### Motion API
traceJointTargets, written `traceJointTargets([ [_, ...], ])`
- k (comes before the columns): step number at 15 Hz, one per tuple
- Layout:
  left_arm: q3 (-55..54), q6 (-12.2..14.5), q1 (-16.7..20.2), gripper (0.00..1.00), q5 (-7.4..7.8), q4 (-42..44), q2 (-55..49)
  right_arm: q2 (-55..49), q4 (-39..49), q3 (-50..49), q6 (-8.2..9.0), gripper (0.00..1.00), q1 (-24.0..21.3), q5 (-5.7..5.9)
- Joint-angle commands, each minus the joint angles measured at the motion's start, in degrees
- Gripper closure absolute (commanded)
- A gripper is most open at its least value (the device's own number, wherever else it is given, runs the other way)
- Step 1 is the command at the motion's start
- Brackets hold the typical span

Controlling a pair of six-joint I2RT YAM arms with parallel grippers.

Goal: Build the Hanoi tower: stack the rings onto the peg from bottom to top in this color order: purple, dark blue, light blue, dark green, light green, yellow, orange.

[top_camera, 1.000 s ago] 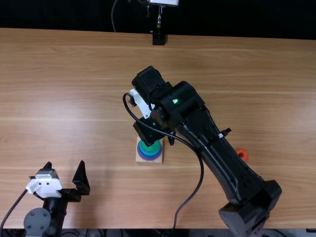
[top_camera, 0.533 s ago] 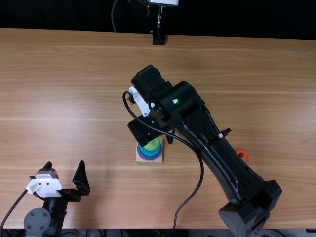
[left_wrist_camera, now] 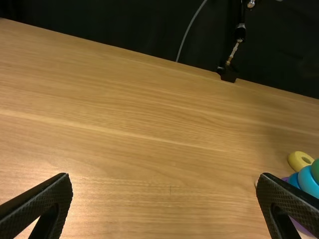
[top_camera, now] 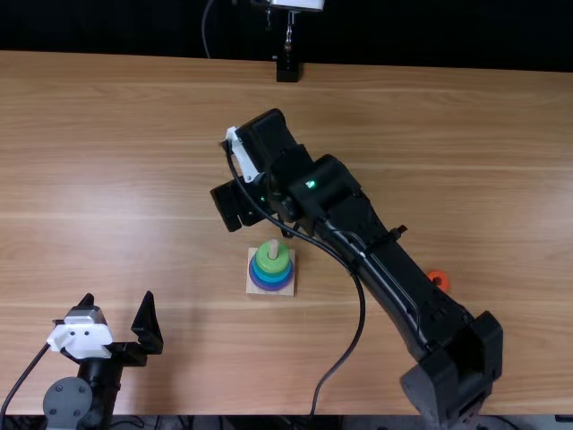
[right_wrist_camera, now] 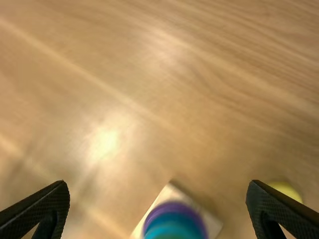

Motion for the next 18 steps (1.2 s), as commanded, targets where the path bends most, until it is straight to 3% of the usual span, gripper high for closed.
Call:
traceJointTargets([
  [1,-3.17,0.23,0.12,0.0,0.68,-1.05,-0.67,-0.05,5.53,-5.32,0.54,0.0,-4.02,0.61],
  [4,-3.17,0.23,0.12,0.0,0.68,-1.05,-0.67,-3.92,20.71,-14.11,0.23,0.0,-8.59,0.51],
  [8,-3.17,0.23,0.12,0.0,0.79,-1.05,-0.67,-3.92,20.4,-19.38,-0.62,0.0,-11.41,0.51],
  [10,-3.17,0.23,0.12,0.0,0.68,-1.05,-0.67,-3.92,16.81,-21.66,-5.57,0.0,-11.67,0.61],
  [11,-3.17,0.23,0.12,0.0,0.68,-1.05,-0.67,-3.92,15.86,-22.54,-6.63,0.0,-11.93,0.83],
  [18,-3.17,0.23,0.12,0.0,0.68,-1.05,-0.67,-3.92,16.18,-26.41,-6.21,0.0,-14.04,1.56],
])
